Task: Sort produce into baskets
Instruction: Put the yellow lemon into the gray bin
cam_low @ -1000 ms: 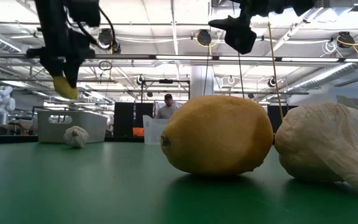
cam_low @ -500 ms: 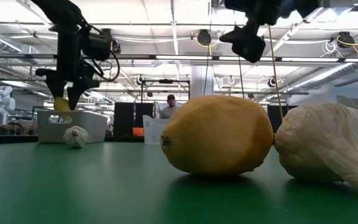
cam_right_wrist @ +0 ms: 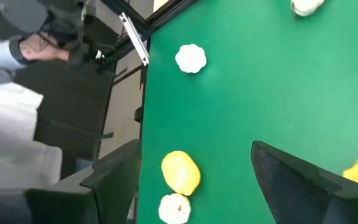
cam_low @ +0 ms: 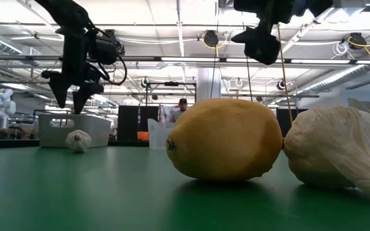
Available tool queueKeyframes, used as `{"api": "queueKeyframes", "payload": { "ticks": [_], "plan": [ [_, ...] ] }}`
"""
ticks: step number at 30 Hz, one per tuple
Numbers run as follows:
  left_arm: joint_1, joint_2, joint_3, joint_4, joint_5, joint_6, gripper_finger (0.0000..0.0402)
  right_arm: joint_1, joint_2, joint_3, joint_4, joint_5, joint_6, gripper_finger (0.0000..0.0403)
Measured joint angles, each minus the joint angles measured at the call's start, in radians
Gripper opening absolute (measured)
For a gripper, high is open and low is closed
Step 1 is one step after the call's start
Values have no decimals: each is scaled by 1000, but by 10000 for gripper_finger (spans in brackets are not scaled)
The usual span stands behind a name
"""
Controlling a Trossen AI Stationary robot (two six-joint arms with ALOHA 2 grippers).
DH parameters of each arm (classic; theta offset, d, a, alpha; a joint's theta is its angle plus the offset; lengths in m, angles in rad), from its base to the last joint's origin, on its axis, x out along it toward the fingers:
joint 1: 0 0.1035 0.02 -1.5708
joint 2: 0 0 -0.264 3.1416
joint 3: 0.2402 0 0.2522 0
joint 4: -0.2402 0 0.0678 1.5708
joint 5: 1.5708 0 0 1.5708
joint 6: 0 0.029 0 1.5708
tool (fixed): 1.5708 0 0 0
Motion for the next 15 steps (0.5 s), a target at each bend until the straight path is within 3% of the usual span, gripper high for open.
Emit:
{"api": "queueKeyframes", "payload": {
  "ticks": [8,15],
  "plan": [
    [-102,-66,19,48,297,69,302,57,0,0,1,5,164,293],
    [-363,-113,19,205,363,-26,302,144,0,0,1,94,298,293]
  ]
}}
